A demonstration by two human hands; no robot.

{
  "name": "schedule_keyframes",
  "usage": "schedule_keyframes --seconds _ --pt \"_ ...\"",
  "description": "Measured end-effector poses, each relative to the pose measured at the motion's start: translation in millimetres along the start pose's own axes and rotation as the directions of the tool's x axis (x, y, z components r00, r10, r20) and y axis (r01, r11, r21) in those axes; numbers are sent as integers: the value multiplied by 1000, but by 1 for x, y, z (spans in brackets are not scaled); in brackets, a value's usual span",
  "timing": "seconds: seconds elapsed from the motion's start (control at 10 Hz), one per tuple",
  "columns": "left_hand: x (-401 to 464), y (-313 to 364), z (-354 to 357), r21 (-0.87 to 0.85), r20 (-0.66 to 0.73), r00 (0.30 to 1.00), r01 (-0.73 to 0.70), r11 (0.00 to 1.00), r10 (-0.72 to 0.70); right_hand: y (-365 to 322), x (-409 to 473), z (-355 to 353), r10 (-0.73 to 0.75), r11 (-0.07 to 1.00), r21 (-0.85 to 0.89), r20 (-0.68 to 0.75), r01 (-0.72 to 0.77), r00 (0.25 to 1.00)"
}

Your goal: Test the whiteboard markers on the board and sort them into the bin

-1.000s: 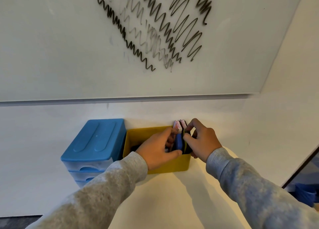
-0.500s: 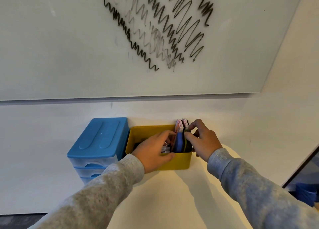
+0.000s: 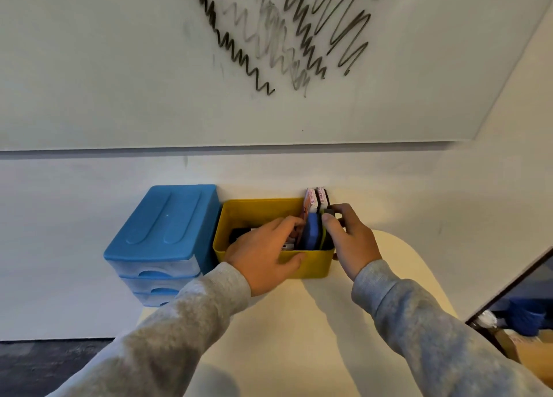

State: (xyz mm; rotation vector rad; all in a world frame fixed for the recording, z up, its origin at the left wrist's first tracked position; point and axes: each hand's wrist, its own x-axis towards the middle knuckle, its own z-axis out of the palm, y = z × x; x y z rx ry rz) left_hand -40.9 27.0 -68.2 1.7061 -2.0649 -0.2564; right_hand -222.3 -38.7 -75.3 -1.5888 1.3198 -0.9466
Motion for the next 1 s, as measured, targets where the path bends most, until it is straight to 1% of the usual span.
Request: schedule_keyframes --seconds 0.2,0.3,0.5,0.6,0.7,0.8,0.9,1.0 --pt "-2 2 -5 -127 -44 999 27 992 -32 1 6 1 30 999 20 25 -31 999" --pt "-6 3 -9 -138 -66 998 11 990 -20 2 8 1 31 999 18 23 -31 999" --pt "-24 7 -24 -56 -145 989 -43 998 34 2 2 2 39 998 43 27 -40 999" --pt "-36 6 -27 -42 -116 993 -39 998 34 -1 -9 2 72 993 95 12 -73 997" --pt "-48 4 -27 26 -46 999 -29 999 30 -3 -20 -2 110 982 156 -15 -106 994" --pt "-59 9 -31 68 3 1000 -6 998 6 1 -35 -8 200 975 103 -37 -195 979" --pt "-72 16 -32 102 12 1000 -28 994 27 9 -56 -15 223 972 -63 -35 -225 974" --pt "-91 20 -33 138 17 999 -34 990 32 11 -86 -17 237 936 -275 32 -219 971"
